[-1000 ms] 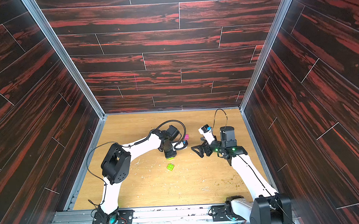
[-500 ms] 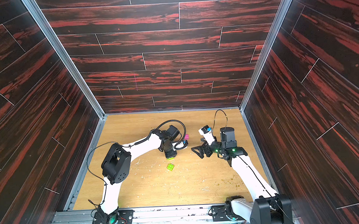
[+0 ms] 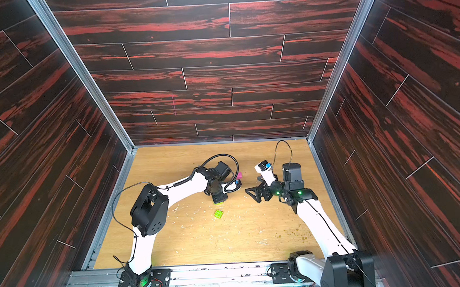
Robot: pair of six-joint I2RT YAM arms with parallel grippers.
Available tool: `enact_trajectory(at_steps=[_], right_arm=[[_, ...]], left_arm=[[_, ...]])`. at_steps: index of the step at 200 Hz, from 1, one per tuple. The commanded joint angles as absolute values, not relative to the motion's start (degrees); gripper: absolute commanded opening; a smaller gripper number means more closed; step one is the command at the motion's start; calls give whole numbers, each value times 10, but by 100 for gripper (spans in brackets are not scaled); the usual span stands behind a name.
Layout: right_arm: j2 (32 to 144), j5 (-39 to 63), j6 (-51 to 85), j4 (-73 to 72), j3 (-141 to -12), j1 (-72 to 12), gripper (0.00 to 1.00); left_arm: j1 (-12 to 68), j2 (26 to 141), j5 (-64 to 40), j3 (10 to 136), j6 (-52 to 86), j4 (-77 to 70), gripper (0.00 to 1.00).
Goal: Assemble the letter s with lego
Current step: Assemble the lego brick with the lego brick.
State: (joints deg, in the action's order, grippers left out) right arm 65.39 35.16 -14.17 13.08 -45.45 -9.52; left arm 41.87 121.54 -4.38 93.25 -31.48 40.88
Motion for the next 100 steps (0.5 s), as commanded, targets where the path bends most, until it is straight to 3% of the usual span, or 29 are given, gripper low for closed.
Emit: enact_trajectory(at_steps=[1,100], right_arm=[[641,360,-142,132,-445,-93,98],[636,366,-144,136,-454,-93,98]], left_arm=[[424,1253,-45,897,-319,449,13],[421,1223,-83,926,-423,473,21]])
